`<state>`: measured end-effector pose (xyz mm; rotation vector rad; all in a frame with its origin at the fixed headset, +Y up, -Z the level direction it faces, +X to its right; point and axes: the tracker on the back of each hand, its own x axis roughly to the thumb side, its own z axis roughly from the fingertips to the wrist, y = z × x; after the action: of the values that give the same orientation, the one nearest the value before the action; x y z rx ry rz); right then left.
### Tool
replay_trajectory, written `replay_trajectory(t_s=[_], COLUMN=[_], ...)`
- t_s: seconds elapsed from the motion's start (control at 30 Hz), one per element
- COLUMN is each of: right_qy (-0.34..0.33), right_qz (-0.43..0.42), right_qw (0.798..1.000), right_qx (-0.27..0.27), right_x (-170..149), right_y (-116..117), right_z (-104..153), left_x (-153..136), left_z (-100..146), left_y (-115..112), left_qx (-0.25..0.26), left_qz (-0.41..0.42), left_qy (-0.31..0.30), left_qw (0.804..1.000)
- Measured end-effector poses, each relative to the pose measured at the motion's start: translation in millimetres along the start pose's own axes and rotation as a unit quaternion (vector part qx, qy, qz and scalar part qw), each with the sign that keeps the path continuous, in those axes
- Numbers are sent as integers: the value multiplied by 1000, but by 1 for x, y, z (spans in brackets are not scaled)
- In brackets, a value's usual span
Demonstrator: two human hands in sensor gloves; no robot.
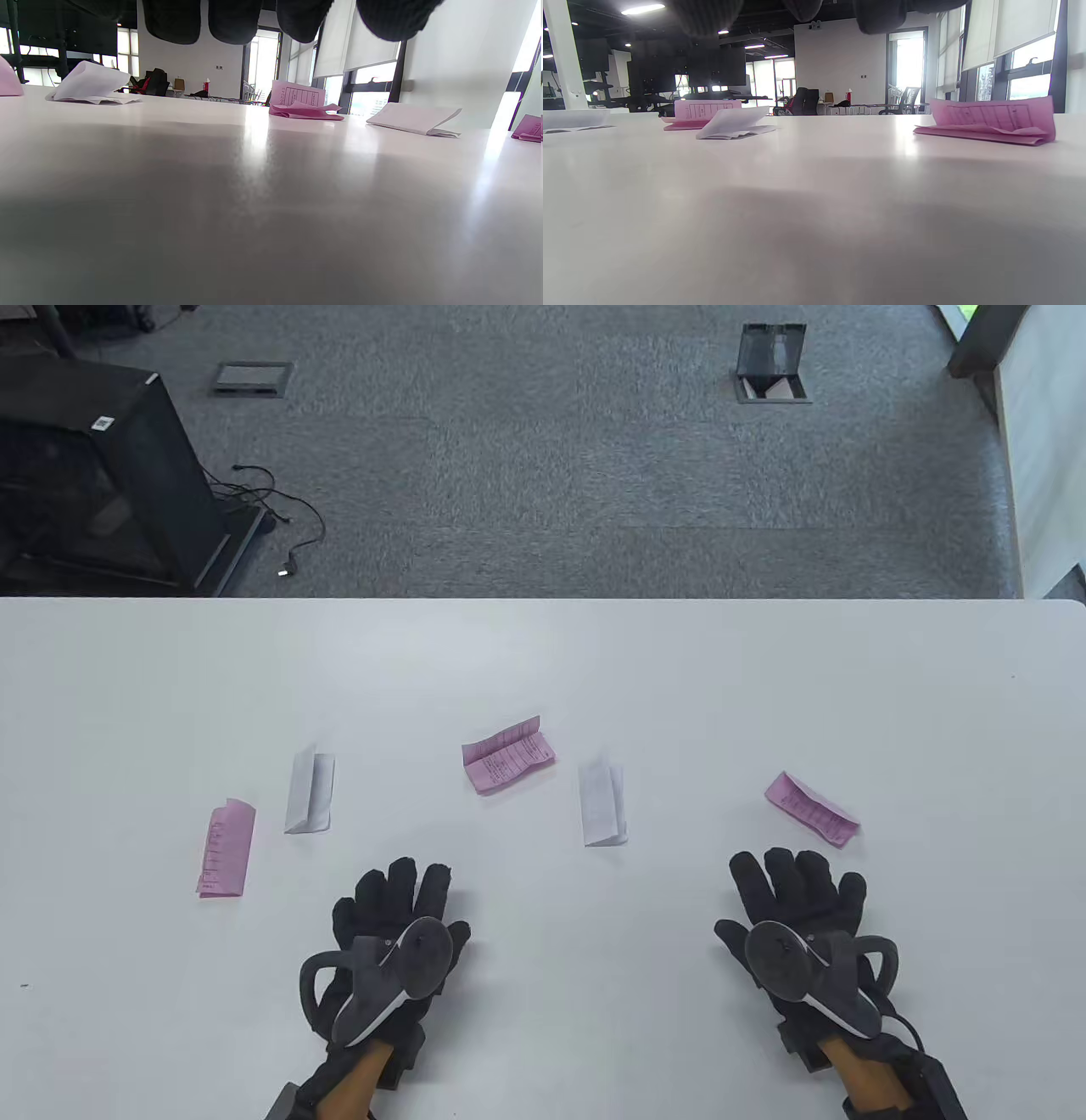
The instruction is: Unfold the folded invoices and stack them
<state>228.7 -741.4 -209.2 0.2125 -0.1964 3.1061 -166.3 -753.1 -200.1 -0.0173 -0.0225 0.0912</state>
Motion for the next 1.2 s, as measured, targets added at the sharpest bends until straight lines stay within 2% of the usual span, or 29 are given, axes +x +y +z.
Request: replay_trajectory(t_s=[0.47,0.53,0.67,0.77,1.0,1.2], right_qy=[2,3,17,38,86,130], right_qz=[1,3,-6,-36,-67,-96], right_qw=[1000,1000,997,992,984,972], right_qx=[14,24,78,115,143,173], right_x=[1,1,2,0,-1,22], right_y=[3,6,14,18,13,15], right_z=[-2,-3,-9,-19,-50,-92], left_x=[0,0,1,2,0,0], left_z=[-1,-1,-1,-1,-1,-1], left_y=[-1,-1,-1,-3,-2,-1], left_qx=[-3,-1,-3,-15,-15,-23], left_qz=[7,8,9,19,18,26], left_qy=[-5,-6,-12,-19,-22,-27], left_qw=[1000,1000,1000,1000,999,999])
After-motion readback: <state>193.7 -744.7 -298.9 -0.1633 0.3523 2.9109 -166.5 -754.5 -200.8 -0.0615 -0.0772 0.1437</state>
